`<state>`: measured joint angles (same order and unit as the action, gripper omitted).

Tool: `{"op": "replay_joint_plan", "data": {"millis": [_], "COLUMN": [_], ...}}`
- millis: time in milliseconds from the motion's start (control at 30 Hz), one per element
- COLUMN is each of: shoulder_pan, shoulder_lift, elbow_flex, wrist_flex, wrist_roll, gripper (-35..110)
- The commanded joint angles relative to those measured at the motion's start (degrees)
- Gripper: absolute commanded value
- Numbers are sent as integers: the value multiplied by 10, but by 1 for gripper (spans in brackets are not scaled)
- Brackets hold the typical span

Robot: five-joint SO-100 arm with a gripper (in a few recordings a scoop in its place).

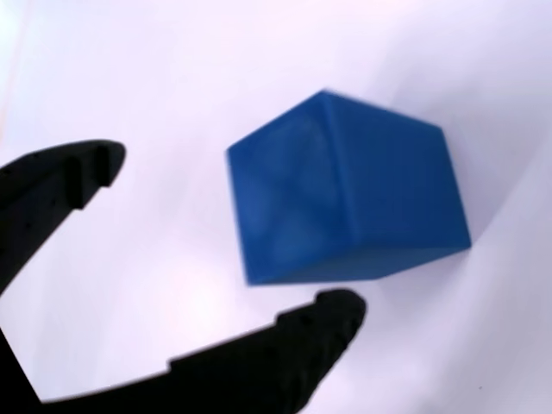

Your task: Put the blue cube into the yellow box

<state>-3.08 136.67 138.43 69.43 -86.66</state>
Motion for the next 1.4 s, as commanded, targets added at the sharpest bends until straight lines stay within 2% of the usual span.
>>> {"op": "replay_joint_plan", "data": {"millis": [0, 200, 667, 967, 1367], "shoulder_pan": [-18, -45, -27, -16, -40], "shoulder_lift": [-10, -25, -61, -78, -120], "elbow_flex": [-61, -54, -38, -33, -20], "wrist_flex": [-15, -15, -53, -91, -133], "wrist_roll": [1, -24, -192, -241, -245], "gripper": [48, 48, 48, 48, 44]}}
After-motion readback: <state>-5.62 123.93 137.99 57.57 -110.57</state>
